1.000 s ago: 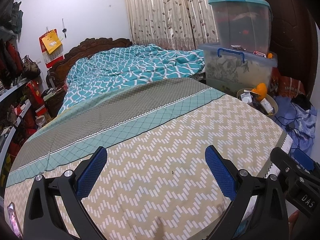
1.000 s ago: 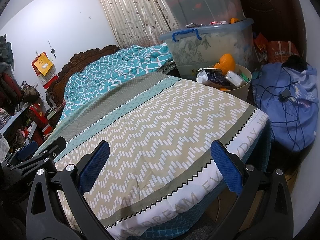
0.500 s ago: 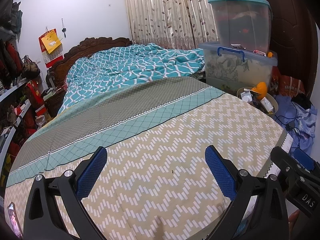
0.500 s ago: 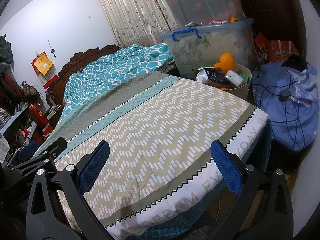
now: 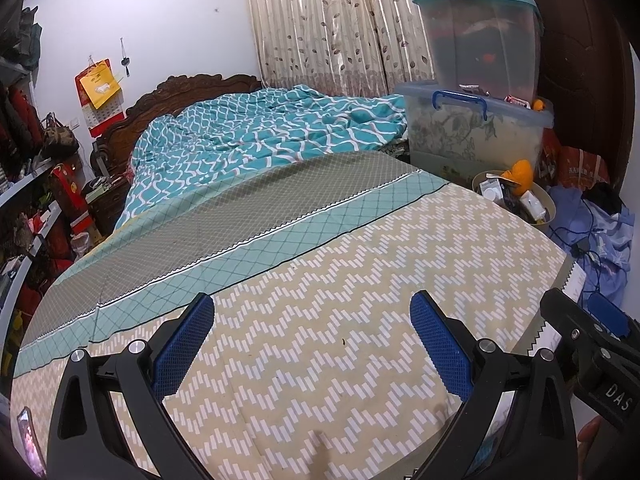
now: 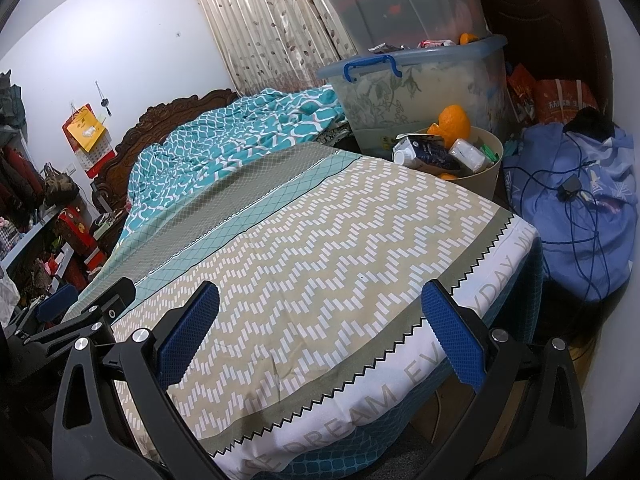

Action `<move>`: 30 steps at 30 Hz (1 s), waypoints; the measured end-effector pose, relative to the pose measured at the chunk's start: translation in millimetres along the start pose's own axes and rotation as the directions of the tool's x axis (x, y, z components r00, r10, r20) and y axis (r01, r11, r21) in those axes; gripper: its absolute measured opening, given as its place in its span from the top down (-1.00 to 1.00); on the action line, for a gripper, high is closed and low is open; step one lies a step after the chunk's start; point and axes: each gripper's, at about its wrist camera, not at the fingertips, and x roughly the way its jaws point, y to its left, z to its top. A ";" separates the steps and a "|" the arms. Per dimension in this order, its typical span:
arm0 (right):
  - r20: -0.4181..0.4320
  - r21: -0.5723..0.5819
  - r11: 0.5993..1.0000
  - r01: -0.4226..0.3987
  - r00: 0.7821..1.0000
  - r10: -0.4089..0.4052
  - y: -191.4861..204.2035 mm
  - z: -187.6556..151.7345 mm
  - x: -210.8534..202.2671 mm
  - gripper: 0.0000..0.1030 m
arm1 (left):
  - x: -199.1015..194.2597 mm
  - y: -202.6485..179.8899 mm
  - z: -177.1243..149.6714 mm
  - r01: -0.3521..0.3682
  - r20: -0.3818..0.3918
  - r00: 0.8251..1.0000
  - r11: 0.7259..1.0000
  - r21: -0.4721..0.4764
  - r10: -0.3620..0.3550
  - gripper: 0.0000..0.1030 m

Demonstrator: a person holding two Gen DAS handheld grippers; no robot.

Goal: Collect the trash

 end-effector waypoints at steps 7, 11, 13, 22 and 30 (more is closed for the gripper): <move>0.000 -0.001 1.000 -0.001 1.000 0.001 -0.4 -0.4 0.4 -0.94 | -0.3 0.1 -0.5 0.004 -0.001 1.000 1.000 0.007 -0.004 -0.83; -0.001 0.000 1.000 0.000 1.000 0.000 -0.4 -0.3 0.4 -0.94 | -0.2 -0.1 1.0 0.004 -0.002 1.000 1.000 0.008 -0.004 -0.83; -0.001 0.000 1.000 0.000 1.000 0.000 -0.3 -0.2 0.3 -0.94 | -0.5 0.3 0.7 0.005 -0.003 1.000 1.000 0.008 -0.005 -0.83; -0.002 0.001 1.000 0.000 1.000 0.000 0.3 -0.4 0.0 -0.94 | -0.5 -0.7 0.8 0.006 -0.003 1.000 1.000 0.010 -0.006 -0.83; -0.007 0.001 1.000 0.000 1.000 0.000 -0.5 -3.2 2.4 -0.94 | -1.9 -1.2 -3.4 0.009 -0.006 1.000 1.000 0.016 -0.009 -0.84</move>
